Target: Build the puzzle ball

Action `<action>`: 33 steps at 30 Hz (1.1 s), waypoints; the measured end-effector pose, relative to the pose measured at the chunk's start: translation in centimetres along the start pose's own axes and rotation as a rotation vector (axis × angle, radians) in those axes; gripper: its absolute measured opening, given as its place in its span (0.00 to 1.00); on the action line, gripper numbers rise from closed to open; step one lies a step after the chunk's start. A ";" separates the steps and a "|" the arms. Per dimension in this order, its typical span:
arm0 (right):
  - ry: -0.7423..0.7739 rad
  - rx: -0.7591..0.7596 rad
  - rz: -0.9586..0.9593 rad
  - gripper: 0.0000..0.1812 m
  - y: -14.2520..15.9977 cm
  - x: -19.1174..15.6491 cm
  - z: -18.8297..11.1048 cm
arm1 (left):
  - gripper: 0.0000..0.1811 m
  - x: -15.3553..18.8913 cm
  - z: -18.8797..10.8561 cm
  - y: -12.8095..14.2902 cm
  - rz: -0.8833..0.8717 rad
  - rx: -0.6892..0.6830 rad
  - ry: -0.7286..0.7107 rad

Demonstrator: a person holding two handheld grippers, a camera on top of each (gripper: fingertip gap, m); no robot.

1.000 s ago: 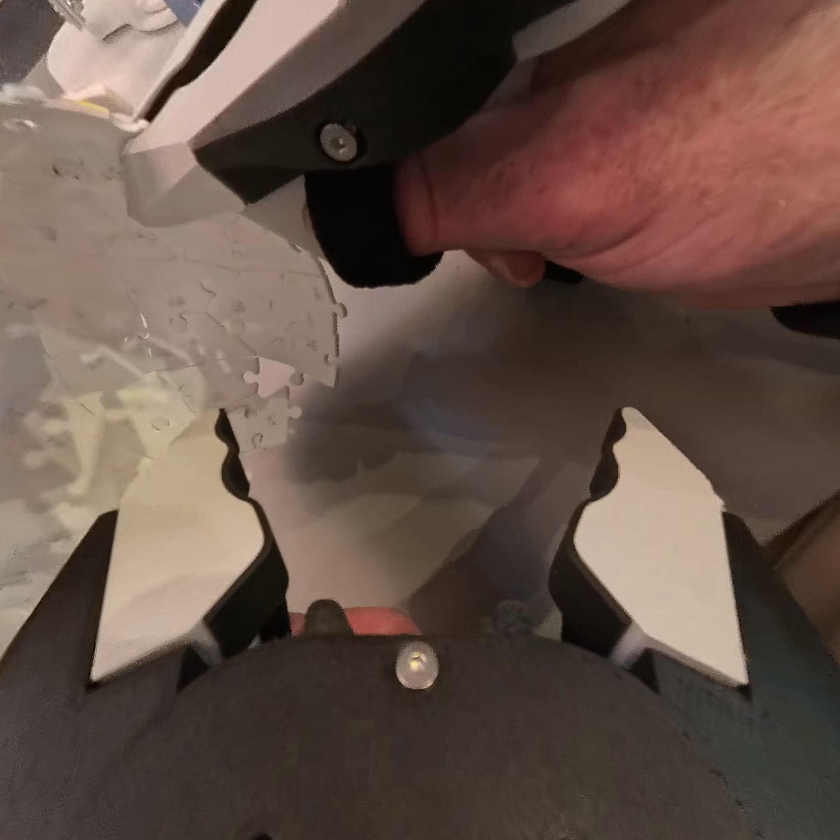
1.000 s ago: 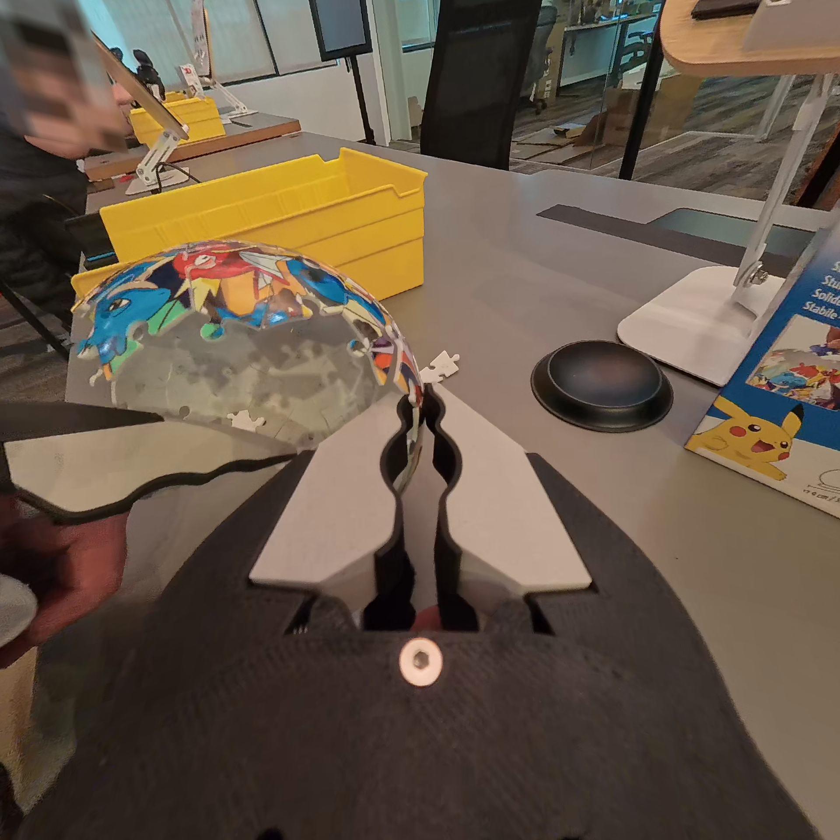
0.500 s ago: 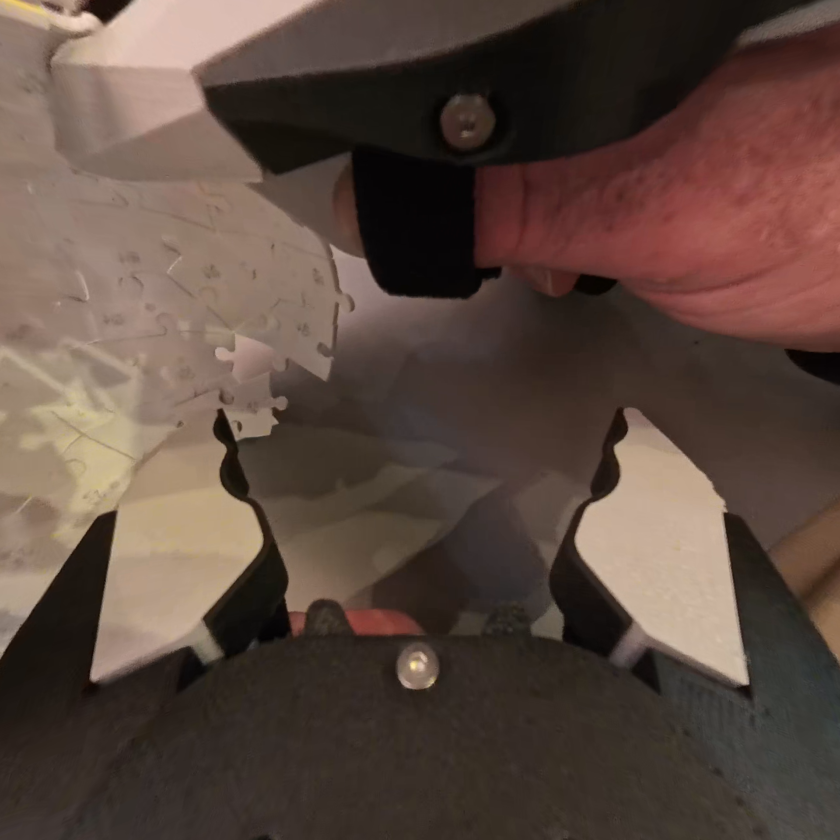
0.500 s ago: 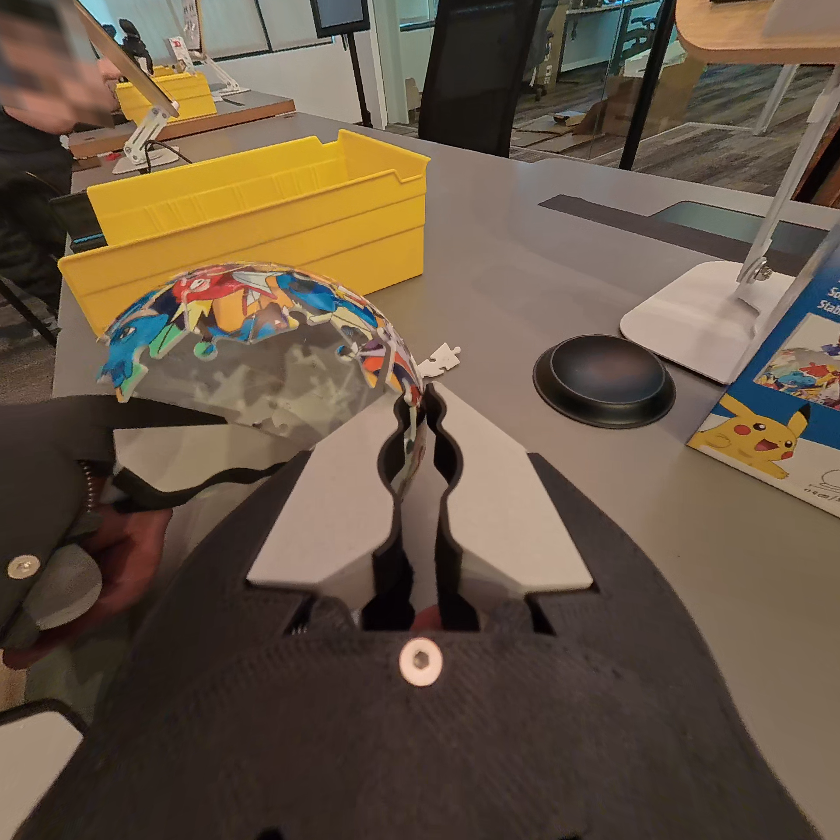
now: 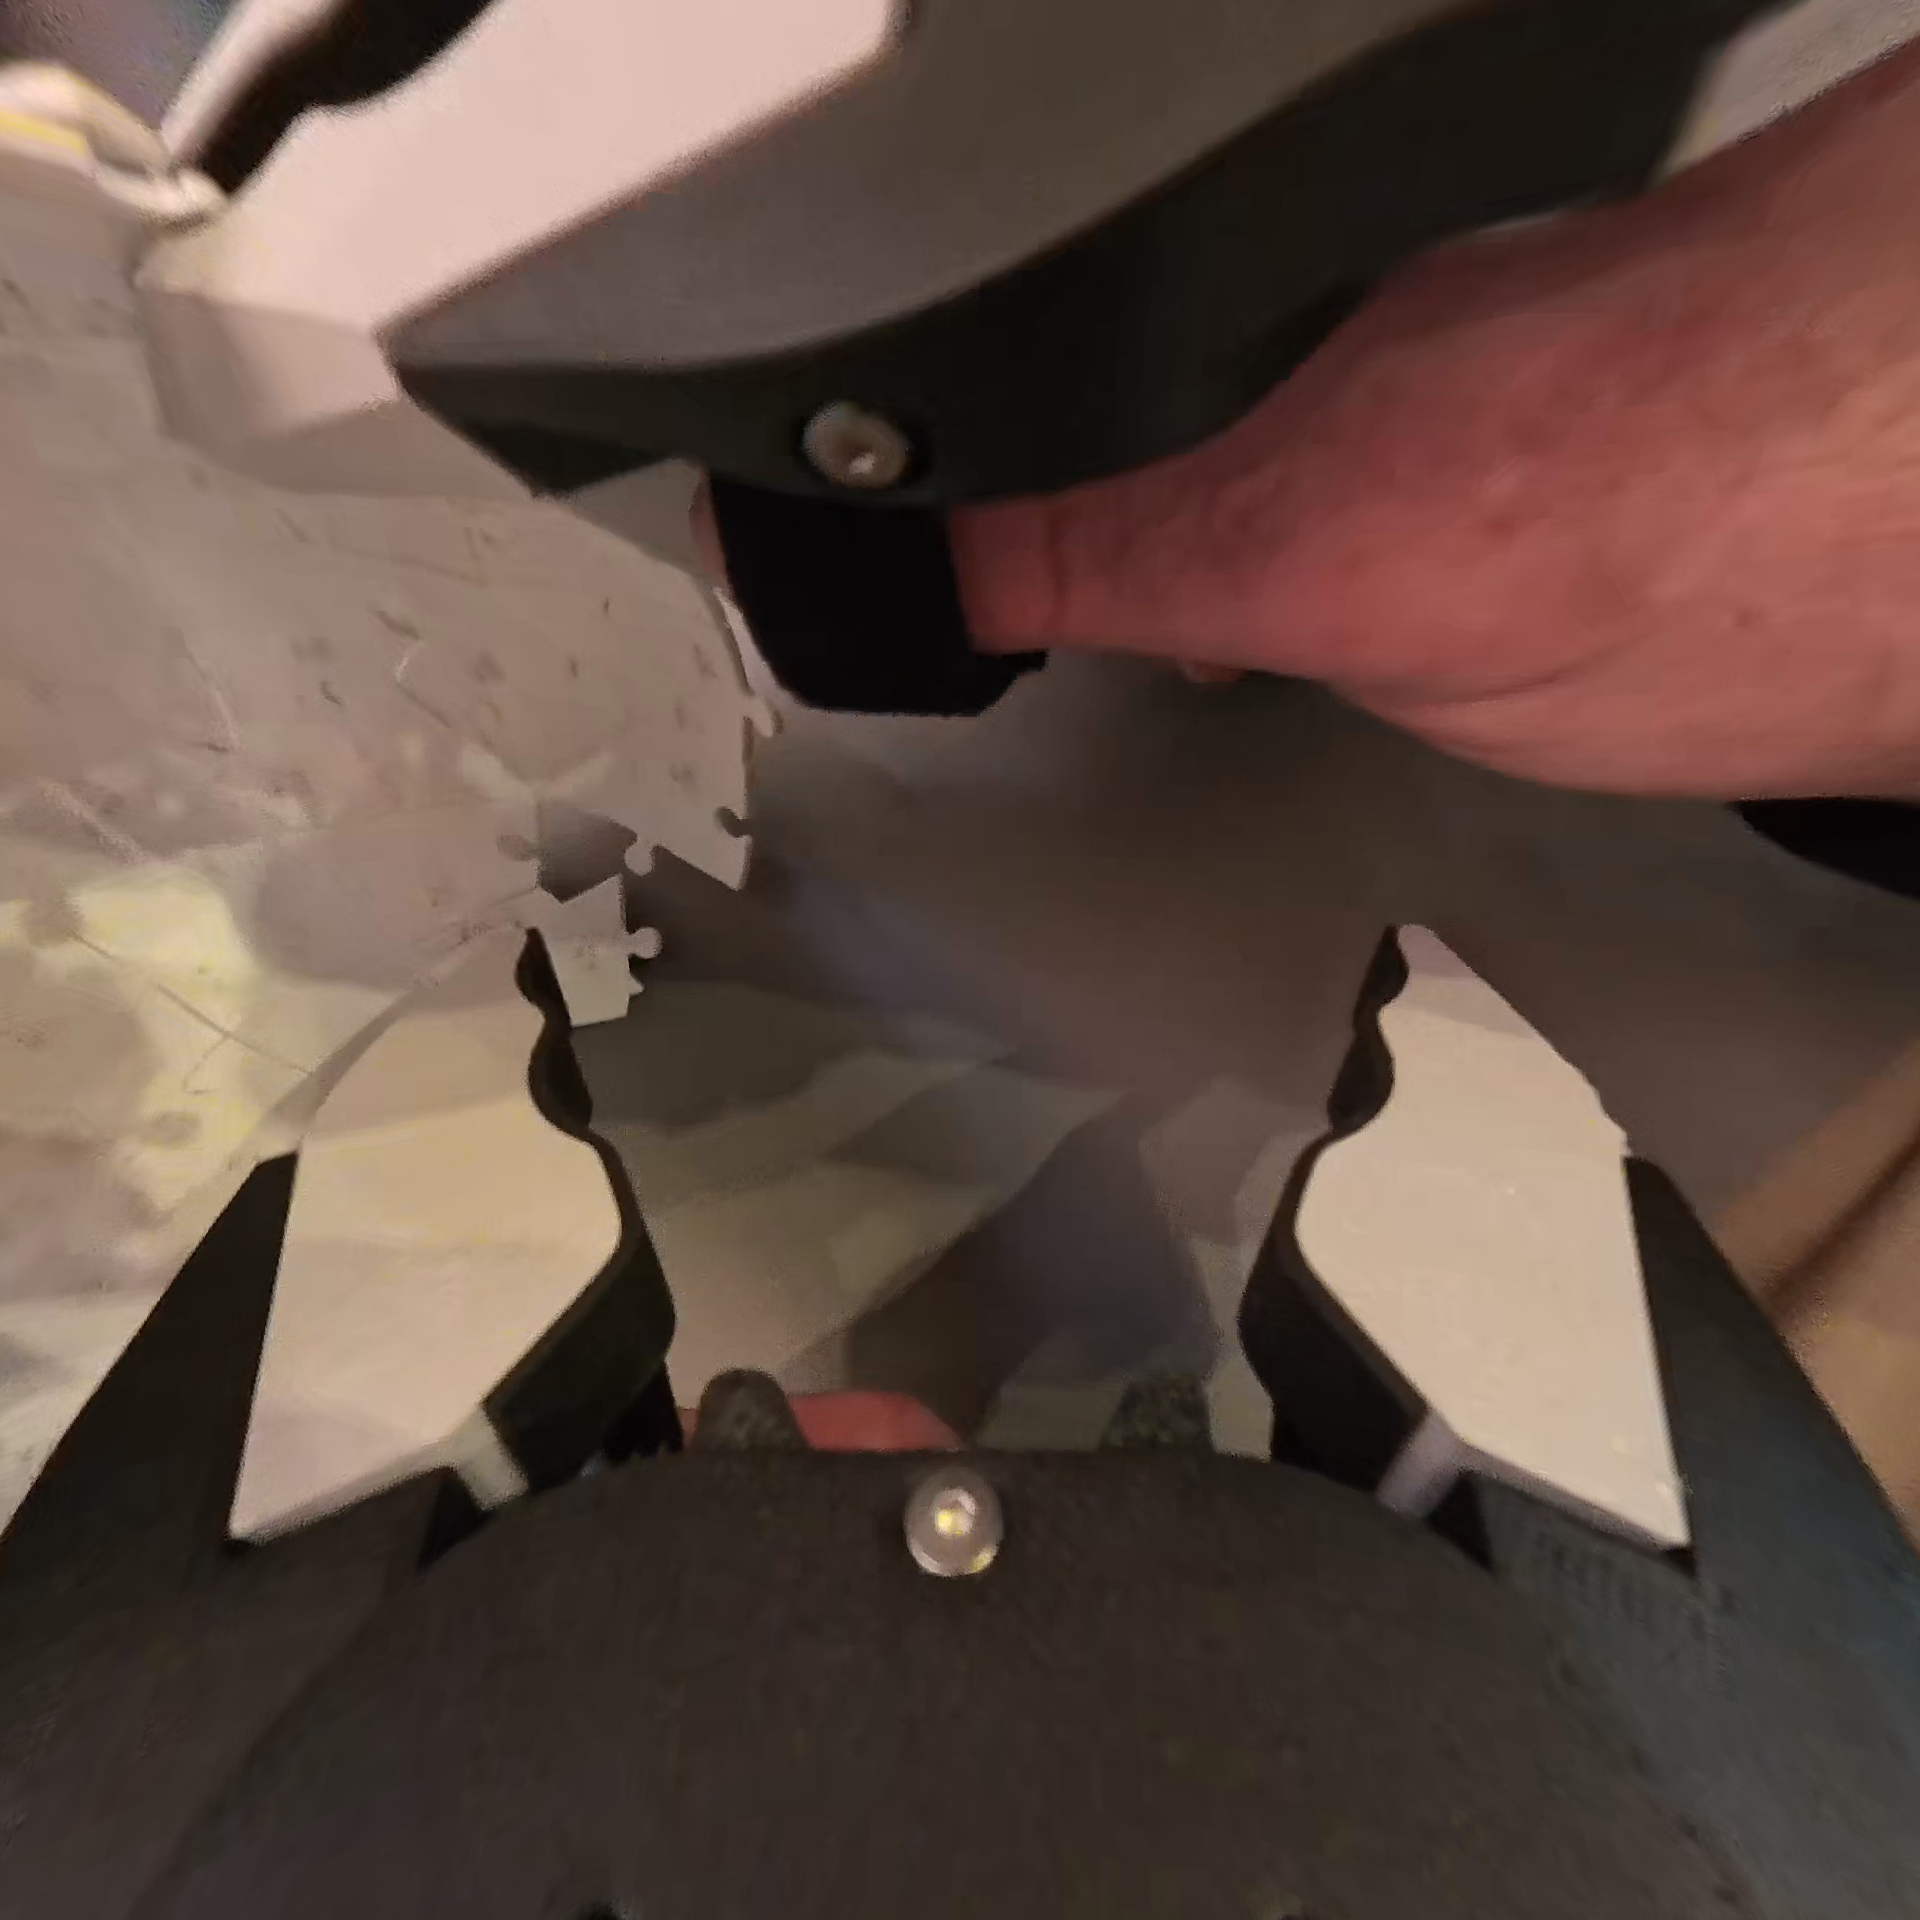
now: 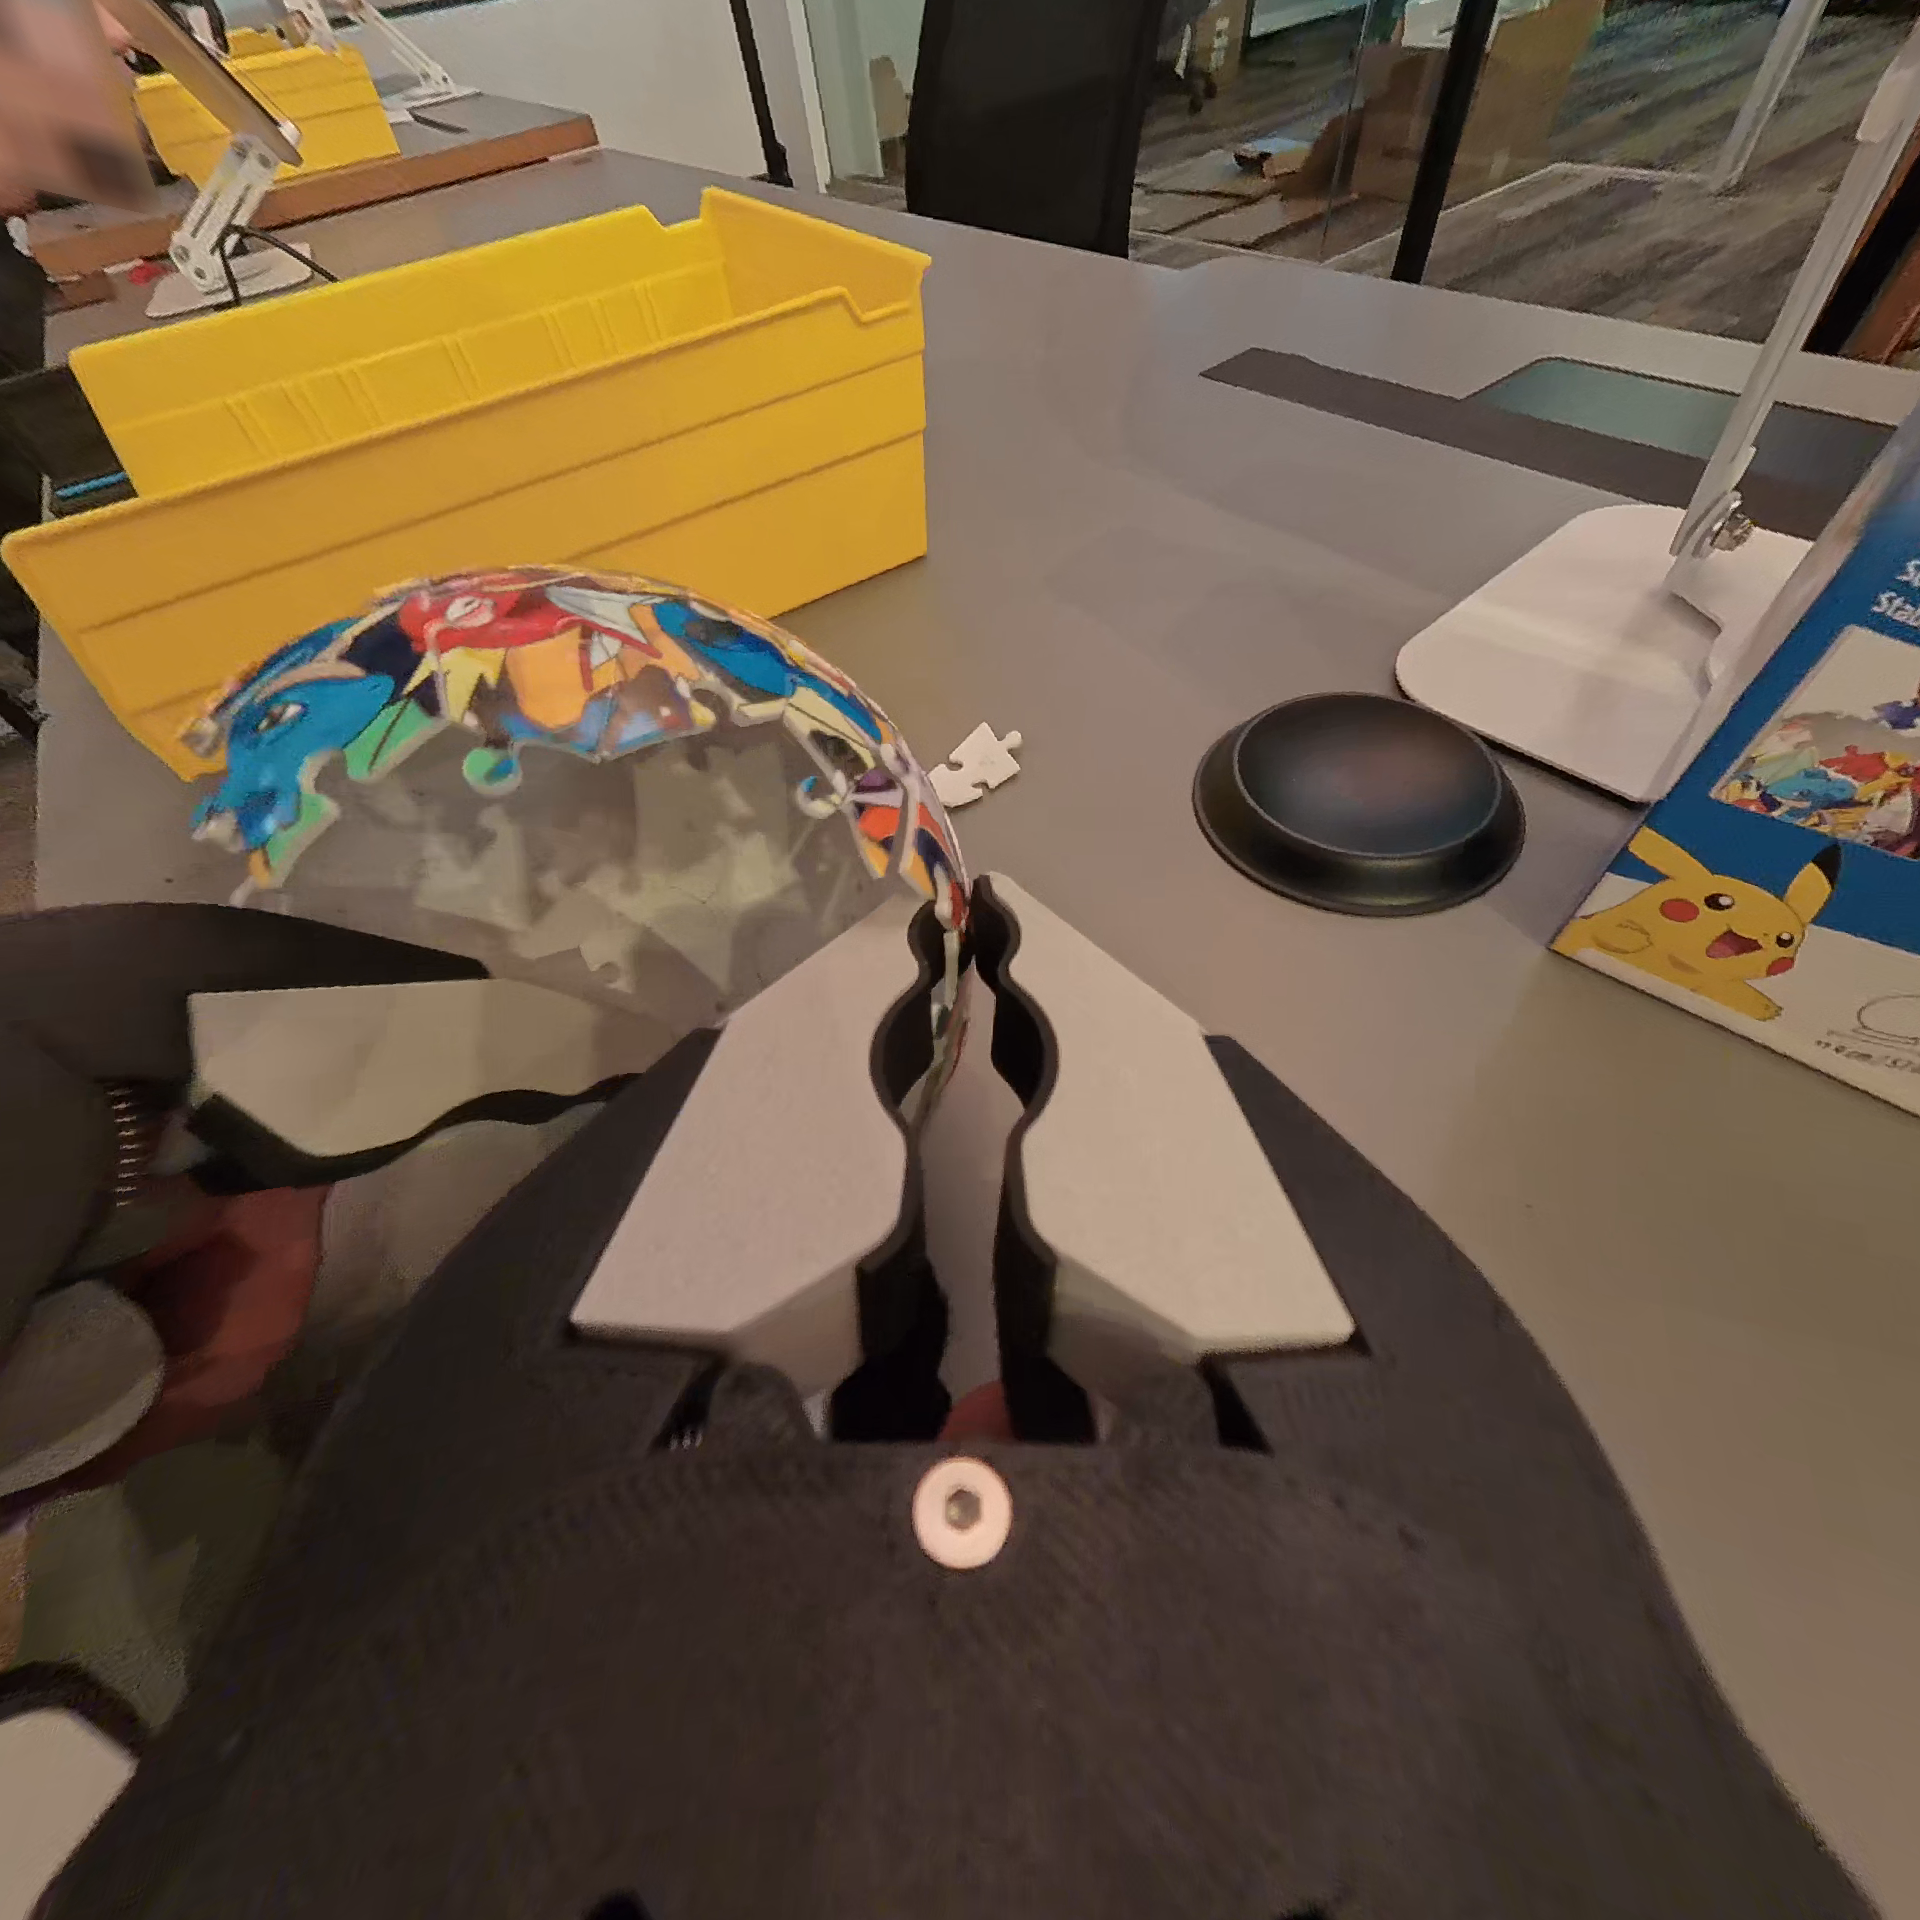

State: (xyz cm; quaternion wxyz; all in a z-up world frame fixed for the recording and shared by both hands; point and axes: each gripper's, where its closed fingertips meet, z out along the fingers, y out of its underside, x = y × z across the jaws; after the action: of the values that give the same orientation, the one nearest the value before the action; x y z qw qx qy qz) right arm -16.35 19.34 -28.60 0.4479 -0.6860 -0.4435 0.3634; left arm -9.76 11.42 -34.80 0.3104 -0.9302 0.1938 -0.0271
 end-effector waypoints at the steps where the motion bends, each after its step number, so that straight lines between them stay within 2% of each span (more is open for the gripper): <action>1: -0.002 0.001 -0.002 0.01 0.0 -0.1 0.0 | 0.76 0.2 -0.4 -0.2 0.003 0.011 -0.004; 5: 0.001 -0.014 0.003 0.01 0.2 0.0 0.1 | 0.74 0.7 -1.1 0.0 0.061 0.017 -0.053; 8: 0.000 -0.022 0.003 0.01 0.3 -0.2 0.2 | 0.78 0.9 -0.8 0.0 0.173 -0.013 -0.123; 9: -0.005 -0.022 0.002 0.01 0.4 -0.3 0.2 | 0.81 1.0 -0.5 0.0 0.164 -0.026 -0.115; 14: -0.011 -0.024 -0.011 0.01 0.4 -0.9 0.1 | 0.81 1.2 -0.1 0.8 0.109 -0.113 -0.043; 23: -0.039 -0.030 -0.005 0.01 0.6 -1.7 0.1 | 0.81 1.1 0.6 1.5 -0.050 -0.084 0.018; 33: -0.042 -0.034 -0.001 0.01 0.6 -1.7 0.1 | 0.81 1.2 0.6 1.6 -0.051 -0.078 0.020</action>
State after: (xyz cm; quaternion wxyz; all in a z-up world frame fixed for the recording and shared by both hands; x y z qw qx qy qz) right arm -16.82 17.67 -29.05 0.4268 -0.6855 -0.4592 0.3701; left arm -9.15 10.11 -36.31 0.2711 -0.9460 0.1738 -0.0366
